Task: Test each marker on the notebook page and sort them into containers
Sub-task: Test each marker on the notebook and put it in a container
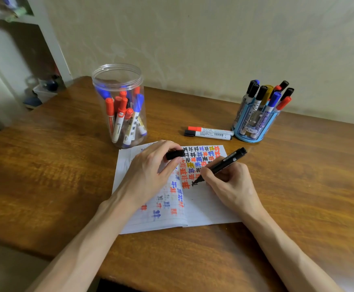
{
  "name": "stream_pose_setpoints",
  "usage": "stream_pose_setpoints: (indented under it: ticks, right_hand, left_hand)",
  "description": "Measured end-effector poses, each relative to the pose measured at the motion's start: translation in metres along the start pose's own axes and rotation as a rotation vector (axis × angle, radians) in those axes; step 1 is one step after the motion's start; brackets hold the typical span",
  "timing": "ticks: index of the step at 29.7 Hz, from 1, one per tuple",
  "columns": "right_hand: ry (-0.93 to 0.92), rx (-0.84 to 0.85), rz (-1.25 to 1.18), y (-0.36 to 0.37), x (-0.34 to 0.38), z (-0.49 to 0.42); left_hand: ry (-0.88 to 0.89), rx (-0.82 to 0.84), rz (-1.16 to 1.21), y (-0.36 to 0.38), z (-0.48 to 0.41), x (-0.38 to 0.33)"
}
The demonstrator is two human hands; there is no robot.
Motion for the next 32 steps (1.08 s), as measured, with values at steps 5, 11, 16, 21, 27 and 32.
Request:
stream_pose_setpoints:
  ticks: [5, 11, 16, 21, 27, 32]
  right_hand:
    - [-0.006, -0.025, 0.003, 0.0, 0.0, -0.001]
    - [-0.007, 0.028, 0.007, 0.001, 0.002, 0.001]
    - [0.007, -0.041, -0.008, -0.002, 0.0, -0.002]
    - [-0.019, -0.025, 0.014, -0.001, 0.002, -0.001]
    - [0.04, -0.001, -0.044, -0.003, 0.005, -0.002]
    - [0.137, -0.079, -0.266, -0.015, 0.008, -0.003]
  left_hand:
    - [0.006, 0.005, 0.003, 0.0, 0.0, 0.001]
    - [0.006, 0.008, 0.003, 0.001, 0.0, 0.0]
    - [0.004, 0.017, 0.015, 0.0, 0.0, 0.0]
    - [0.002, 0.016, 0.023, 0.0, 0.001, -0.001]
    - [-0.126, 0.075, 0.159, 0.002, 0.002, -0.004]
    - [-0.216, 0.087, 0.247, 0.0, 0.001, -0.006]
Point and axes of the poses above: each hand's wrist, its own z-axis away from the middle knuckle, its own y-axis out of the palm, x = y × z, the point moved 4 cm from there along -z, towards the middle knuckle, and after that the axes turned 14 degrees about -x, right-handed, at the moved point
